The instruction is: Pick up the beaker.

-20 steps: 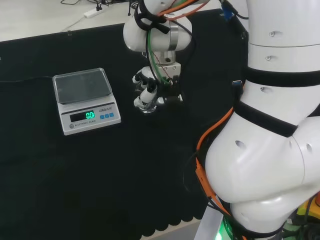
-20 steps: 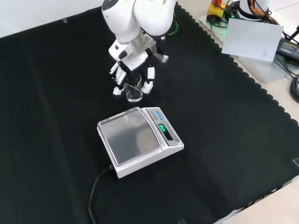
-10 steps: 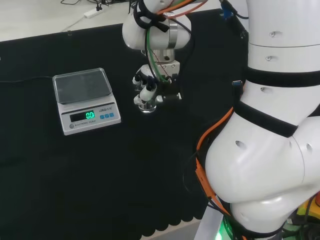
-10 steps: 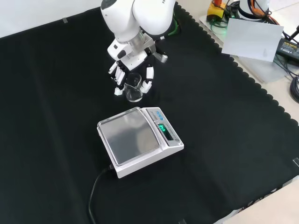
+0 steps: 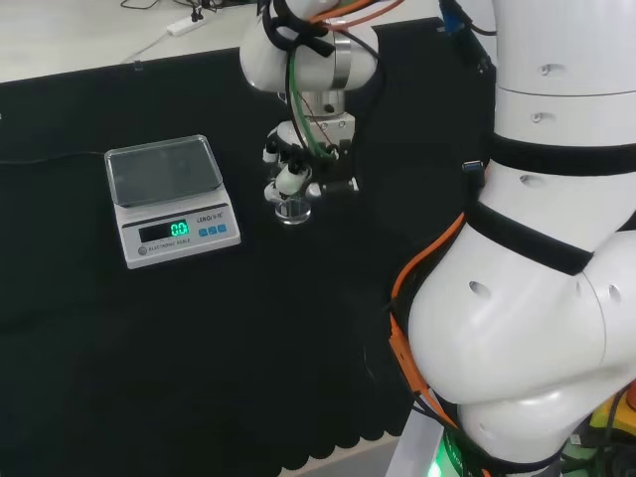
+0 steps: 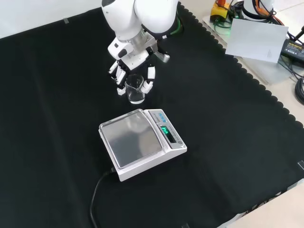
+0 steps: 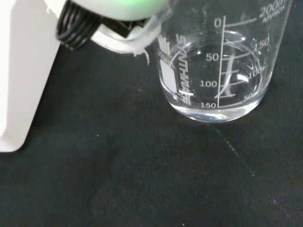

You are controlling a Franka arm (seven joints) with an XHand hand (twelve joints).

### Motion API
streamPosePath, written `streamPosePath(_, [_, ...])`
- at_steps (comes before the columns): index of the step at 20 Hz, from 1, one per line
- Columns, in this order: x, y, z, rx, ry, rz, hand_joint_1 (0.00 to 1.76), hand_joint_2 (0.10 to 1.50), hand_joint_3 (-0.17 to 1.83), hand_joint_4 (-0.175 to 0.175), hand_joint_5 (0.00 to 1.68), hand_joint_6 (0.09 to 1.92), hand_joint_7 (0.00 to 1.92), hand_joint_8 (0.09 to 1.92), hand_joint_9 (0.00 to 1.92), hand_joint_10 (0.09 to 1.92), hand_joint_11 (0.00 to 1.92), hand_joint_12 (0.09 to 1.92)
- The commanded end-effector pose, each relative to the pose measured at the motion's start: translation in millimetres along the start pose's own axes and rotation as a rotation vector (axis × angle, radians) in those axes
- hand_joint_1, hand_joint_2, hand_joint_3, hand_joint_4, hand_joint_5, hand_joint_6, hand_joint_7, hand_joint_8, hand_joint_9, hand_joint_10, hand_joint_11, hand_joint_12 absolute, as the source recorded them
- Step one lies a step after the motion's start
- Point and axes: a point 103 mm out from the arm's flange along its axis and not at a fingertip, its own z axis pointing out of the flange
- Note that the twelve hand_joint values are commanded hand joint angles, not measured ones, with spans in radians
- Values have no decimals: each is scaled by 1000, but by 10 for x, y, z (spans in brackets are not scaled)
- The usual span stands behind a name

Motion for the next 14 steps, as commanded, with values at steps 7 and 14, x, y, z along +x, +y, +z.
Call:
streamPosePath(7, [15,23,53,-10,5,10,1095,584,561,-22,637,892,902,604,918,598,425,1357])
streamPosePath(14, [22,34,48,-14,10,13,1139,580,590,-46,733,942,1014,602,1008,559,496,1328])
